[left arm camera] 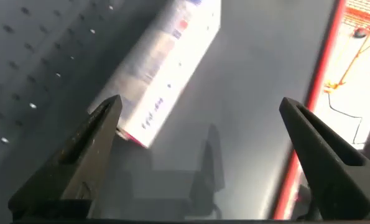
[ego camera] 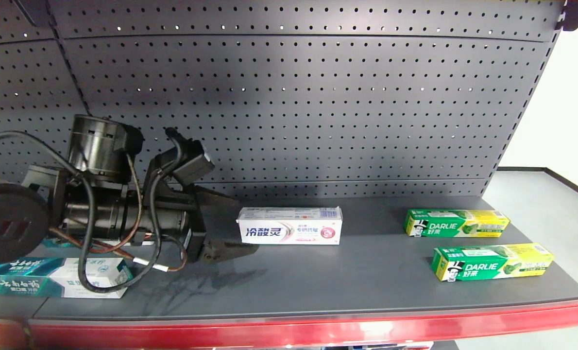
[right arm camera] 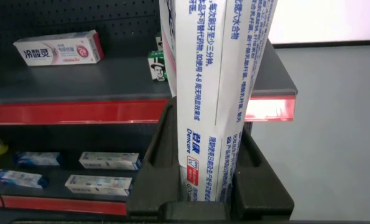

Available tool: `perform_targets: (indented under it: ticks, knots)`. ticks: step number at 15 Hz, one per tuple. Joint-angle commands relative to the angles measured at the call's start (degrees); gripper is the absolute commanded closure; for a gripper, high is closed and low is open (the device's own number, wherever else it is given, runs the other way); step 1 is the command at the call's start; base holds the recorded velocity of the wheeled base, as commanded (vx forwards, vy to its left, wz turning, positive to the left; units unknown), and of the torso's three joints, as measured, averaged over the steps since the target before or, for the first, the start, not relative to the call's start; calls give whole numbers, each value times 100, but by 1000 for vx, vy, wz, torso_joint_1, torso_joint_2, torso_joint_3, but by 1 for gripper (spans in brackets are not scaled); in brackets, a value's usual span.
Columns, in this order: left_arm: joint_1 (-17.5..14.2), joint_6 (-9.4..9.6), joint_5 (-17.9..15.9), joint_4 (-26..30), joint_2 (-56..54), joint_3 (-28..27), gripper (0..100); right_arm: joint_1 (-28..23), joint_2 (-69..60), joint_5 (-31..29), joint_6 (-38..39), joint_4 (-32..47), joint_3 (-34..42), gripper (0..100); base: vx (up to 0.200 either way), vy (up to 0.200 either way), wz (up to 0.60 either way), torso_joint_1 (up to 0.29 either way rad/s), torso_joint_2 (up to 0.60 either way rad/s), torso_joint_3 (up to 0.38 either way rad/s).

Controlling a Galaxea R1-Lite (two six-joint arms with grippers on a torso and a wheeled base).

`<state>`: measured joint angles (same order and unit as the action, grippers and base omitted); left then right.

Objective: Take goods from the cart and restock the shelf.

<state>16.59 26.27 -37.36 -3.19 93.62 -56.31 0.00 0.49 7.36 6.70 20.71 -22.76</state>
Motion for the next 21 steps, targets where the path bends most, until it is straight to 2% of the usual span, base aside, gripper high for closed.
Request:
perform_targets:
  ticks: [1, 3, 6, 9, 12, 14, 18, 19, 21]
  knots:
    - [-33, -69, 1, -111, -521, 524, 0, 0, -14, -7, -11, -6, 70, 100, 0, 0, 0, 0, 0, 0]
    - [-103, -113, 10, -111, -573, 489, 0, 0, -14, -33, -38, -111, 378, 100, 0, 0, 0, 0, 0, 0]
    - [-103, -122, 10, -111, -573, 436, 0, 0, -14, -86, -257, -744, 755, 100, 0, 0, 0, 0, 0, 0]
    - [-103, -122, 10, -102, -477, 305, 0, 0, -14, -86, -293, -779, 738, 100, 0, 0, 0, 0, 0, 0]
    - [-68, -113, -17, -67, -37, -170, 0, 0, -14, -68, -301, -788, 764, 100, 0, 0, 0, 0, 0, 0]
    - [-60, -113, -192, -76, 112, -231, 0, 0, -14, -68, -301, -779, 764, 100, 0, 0, 0, 0, 0, 0]
    - [-68, -52, -184, -102, 147, -3, 0, 0, -14, -68, -301, -788, 773, 100, 0, 0, 0, 0, 0, 0]
    - [-77, 98, -184, -111, 147, 32, 0, 0, -14, -68, -293, -779, 791, 100, 0, 0, 0, 0, 0, 0]
    - [-68, 185, -157, -102, 183, -12, 0, 0, -14, -60, -301, -788, 852, 100, 0, 0, 0, 0, 0, 0]
